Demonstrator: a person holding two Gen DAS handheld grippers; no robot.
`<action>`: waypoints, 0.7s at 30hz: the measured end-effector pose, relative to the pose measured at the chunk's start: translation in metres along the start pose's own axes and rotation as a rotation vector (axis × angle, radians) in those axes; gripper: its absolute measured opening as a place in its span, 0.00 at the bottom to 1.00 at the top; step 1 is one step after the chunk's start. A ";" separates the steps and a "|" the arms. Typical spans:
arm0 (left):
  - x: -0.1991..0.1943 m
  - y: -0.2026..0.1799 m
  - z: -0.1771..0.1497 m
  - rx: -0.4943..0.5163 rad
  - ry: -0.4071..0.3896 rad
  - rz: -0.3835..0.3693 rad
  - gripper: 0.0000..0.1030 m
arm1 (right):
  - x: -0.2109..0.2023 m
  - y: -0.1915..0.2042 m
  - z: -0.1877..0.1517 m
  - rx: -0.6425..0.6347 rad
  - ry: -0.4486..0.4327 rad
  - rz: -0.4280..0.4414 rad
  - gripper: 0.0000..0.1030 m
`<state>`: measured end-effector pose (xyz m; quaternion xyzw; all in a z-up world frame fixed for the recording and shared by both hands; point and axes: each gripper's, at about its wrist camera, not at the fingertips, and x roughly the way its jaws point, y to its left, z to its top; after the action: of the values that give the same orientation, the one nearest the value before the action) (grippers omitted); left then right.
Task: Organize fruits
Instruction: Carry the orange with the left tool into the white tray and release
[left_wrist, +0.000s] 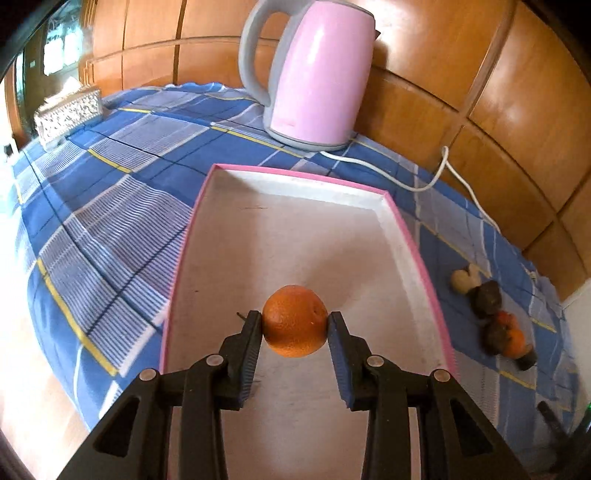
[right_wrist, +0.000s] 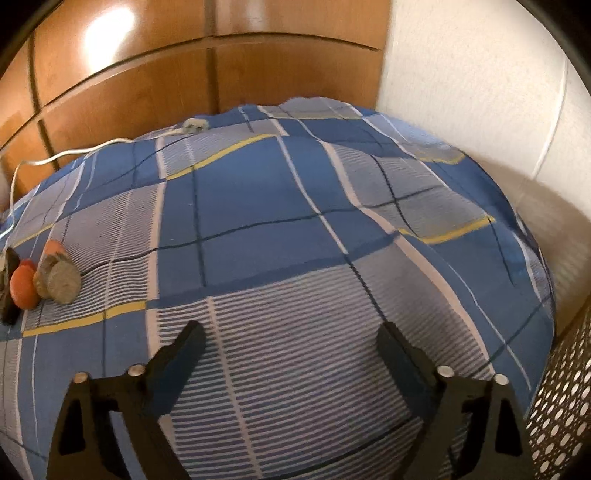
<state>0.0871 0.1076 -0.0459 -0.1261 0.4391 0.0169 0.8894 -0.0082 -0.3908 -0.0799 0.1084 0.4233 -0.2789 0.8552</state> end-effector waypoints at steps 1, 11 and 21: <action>0.000 0.001 -0.001 0.010 -0.006 0.015 0.36 | -0.001 0.003 0.000 -0.013 -0.001 0.002 0.87; -0.012 -0.003 -0.002 0.053 -0.065 0.061 0.51 | -0.018 0.045 -0.001 -0.121 0.002 0.169 0.73; -0.033 -0.009 -0.020 0.036 -0.041 0.025 0.55 | -0.033 0.086 -0.003 -0.241 0.028 0.352 0.52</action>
<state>0.0527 0.0968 -0.0299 -0.1040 0.4224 0.0228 0.9001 0.0228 -0.3062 -0.0602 0.0814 0.4400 -0.0707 0.8915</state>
